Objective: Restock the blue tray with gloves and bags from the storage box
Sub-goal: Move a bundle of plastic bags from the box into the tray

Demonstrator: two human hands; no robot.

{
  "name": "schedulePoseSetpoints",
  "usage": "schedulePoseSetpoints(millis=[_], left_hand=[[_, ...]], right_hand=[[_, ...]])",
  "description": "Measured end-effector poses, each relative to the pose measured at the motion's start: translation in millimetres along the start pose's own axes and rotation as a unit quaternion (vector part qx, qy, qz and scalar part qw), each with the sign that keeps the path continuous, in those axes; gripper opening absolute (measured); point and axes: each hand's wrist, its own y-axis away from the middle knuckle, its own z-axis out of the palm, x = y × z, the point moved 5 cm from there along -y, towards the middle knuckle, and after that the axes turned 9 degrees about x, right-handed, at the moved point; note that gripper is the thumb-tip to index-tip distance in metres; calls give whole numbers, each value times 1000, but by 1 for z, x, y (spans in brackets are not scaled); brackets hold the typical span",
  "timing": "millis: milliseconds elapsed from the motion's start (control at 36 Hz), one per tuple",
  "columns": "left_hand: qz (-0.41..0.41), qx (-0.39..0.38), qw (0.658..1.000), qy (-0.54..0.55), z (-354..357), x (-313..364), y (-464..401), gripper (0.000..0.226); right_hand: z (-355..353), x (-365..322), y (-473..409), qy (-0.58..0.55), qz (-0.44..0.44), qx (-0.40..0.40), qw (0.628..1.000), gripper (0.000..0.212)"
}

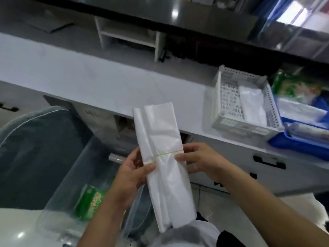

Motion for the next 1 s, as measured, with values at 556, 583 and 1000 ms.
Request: schedulePoseSetpoints(millis=[556, 583, 1000], left_hand=[[-45, -22, 992, -120, 241, -1, -178, 63], [-43, -13, 991, -129, 247, -3, -183, 64], [-28, 21, 991, -127, 254, 34, -246, 58]], right_hand=[[-263, -29, -95, -211, -37, 50, 975, 27], [-269, -30, -97, -218, -35, 50, 974, 27], [-343, -51, -142, -279, 3, 114, 953, 37]])
